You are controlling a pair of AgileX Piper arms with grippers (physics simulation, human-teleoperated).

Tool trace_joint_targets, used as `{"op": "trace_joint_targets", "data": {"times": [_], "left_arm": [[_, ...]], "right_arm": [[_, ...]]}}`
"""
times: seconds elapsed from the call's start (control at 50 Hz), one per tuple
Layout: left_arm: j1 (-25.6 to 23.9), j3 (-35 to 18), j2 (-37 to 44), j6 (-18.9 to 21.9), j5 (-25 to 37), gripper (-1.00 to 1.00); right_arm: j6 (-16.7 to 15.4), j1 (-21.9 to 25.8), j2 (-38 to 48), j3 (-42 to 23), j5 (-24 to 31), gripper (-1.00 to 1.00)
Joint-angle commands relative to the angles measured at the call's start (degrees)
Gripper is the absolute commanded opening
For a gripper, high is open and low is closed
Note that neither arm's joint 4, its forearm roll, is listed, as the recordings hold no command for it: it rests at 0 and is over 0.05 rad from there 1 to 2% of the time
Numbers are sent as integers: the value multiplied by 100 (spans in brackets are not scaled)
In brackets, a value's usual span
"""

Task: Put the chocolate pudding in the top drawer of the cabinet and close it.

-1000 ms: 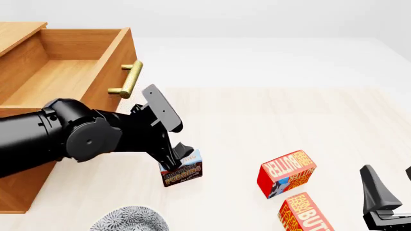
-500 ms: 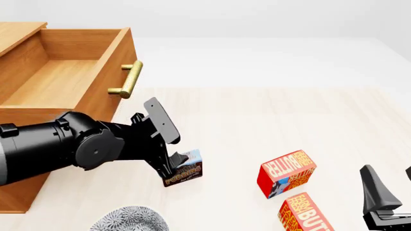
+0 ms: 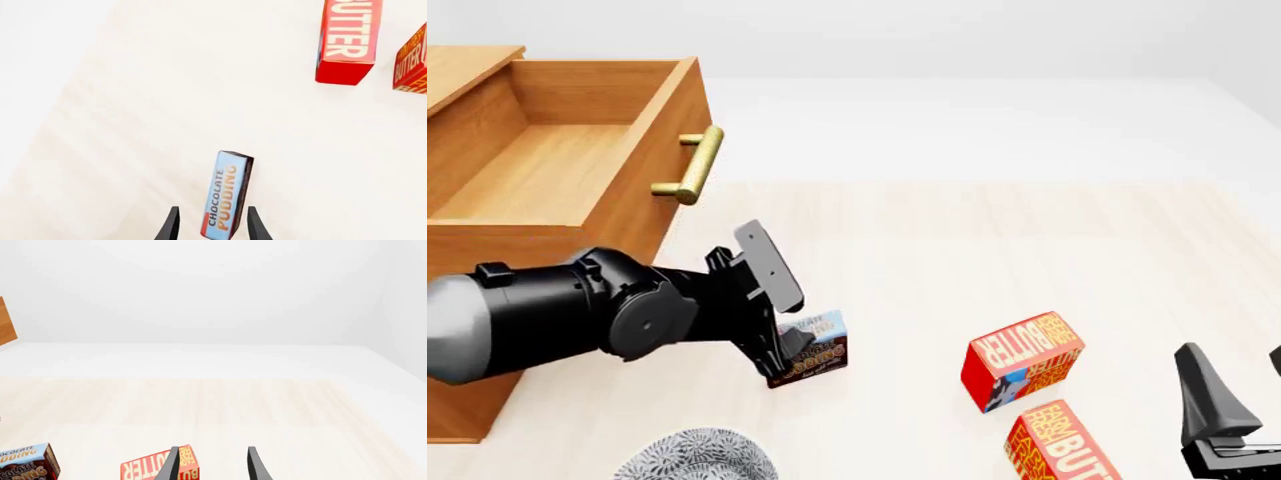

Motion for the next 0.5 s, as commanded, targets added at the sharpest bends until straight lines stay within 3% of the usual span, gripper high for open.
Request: {"op": "trace_joint_targets", "data": {"times": [0.02, 0.5], "left_arm": [[-26, 35, 252, 9, -191, 100], [-138, -53, 463, -134, -239, 100]], "right_arm": [[-3, 0, 0, 1, -1, 100], [0, 0, 38, -21, -16, 100]]}}
